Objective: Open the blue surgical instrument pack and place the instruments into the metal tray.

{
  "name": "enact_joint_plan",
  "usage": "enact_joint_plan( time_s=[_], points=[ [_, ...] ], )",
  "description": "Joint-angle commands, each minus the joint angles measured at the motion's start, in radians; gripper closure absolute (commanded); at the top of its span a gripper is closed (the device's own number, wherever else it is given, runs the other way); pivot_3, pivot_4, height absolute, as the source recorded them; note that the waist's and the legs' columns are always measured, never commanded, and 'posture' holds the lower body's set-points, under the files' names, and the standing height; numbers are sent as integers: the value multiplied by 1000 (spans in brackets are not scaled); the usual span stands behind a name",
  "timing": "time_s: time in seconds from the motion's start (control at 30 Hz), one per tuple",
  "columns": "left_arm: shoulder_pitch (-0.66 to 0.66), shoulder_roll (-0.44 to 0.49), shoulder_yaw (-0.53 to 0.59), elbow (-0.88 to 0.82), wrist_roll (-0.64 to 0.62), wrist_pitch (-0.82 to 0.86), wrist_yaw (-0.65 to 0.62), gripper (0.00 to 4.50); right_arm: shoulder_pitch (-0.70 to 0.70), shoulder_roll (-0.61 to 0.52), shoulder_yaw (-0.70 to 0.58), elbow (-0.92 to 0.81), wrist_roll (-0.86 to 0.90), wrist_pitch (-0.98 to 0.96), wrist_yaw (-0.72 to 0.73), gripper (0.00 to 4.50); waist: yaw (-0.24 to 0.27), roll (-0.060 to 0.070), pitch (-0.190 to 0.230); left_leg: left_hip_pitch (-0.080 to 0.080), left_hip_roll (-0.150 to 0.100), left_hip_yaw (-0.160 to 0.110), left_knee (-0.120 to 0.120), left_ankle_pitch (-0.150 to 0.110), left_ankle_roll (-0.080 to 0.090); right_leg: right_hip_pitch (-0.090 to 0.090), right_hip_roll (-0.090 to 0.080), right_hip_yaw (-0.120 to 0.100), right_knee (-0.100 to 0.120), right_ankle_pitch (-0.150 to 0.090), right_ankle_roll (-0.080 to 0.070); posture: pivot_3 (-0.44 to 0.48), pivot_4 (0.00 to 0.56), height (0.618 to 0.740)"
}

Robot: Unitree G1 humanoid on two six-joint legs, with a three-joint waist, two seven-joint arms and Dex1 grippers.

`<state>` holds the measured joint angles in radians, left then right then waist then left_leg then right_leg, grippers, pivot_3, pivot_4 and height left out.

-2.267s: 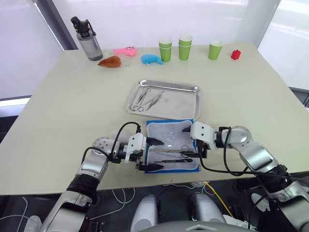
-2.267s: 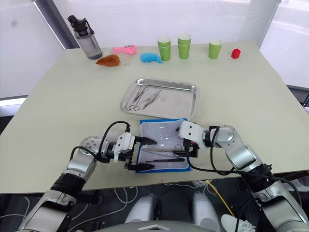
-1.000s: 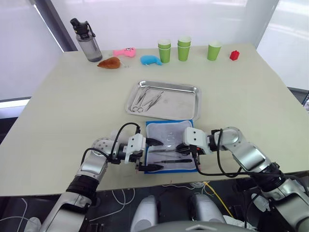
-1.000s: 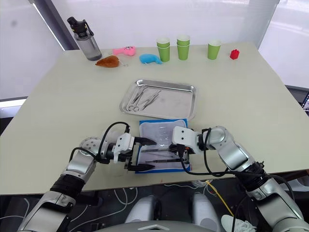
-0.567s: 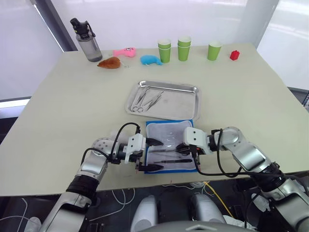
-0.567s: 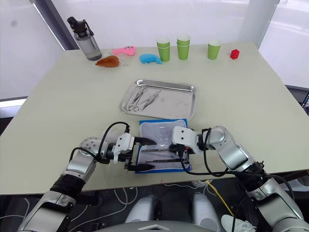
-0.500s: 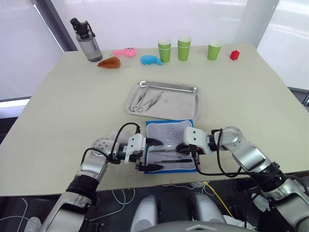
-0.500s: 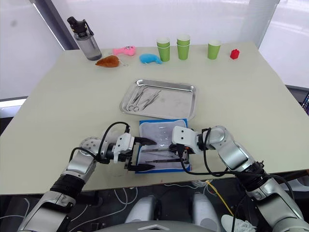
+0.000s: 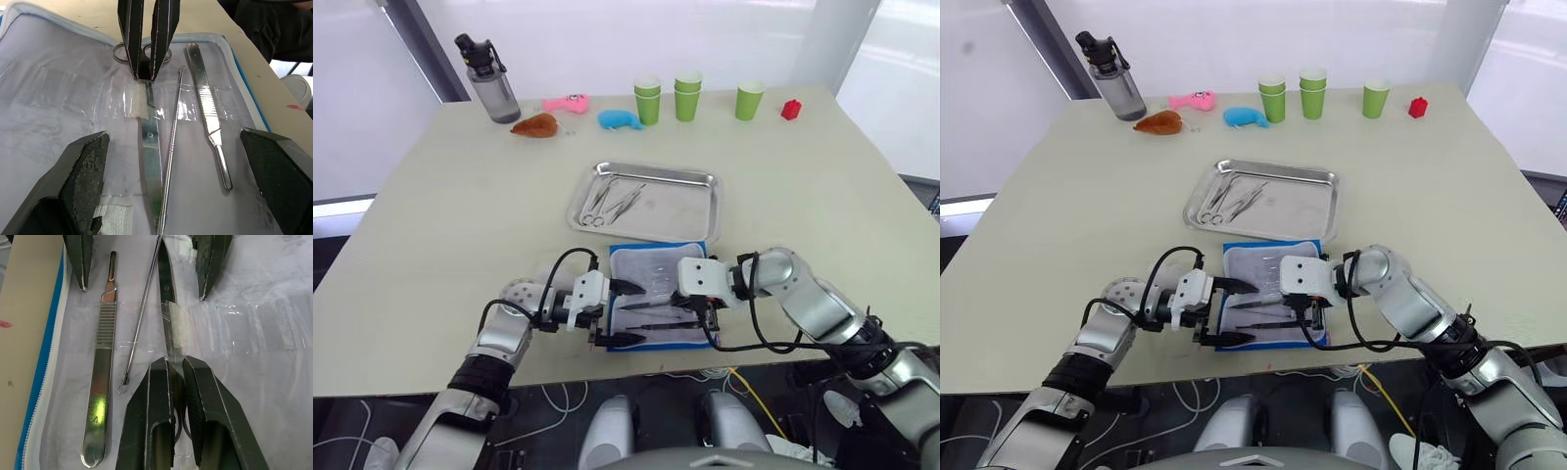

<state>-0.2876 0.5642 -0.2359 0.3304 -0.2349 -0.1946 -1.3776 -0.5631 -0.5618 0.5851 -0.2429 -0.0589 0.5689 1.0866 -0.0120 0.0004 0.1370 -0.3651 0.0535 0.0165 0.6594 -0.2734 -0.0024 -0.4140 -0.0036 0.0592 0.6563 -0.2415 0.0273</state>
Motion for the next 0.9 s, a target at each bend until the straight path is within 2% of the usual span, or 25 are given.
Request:
enact_joint_plan(
  time_s=[0.03, 0.9],
  points=[
    [67, 7, -76, 100, 108, 56, 28, 0, -46, -26, -40, -66, -19, 32, -9, 4444, 1, 0, 0, 0, 0, 0, 0, 0, 0, 0, 0, 0, 0, 0, 0, 0, 150, 734],
    [70, -1, -77, 107, 112, 50, 31, 0, -55, -144, -53, -133, -8, 78, 24, 4444, 1, -1, 1, -2, -6, -2, -8, 0, 0, -1, -12, -10, -7, 0, 1, 0, 150, 734]
  ],
)
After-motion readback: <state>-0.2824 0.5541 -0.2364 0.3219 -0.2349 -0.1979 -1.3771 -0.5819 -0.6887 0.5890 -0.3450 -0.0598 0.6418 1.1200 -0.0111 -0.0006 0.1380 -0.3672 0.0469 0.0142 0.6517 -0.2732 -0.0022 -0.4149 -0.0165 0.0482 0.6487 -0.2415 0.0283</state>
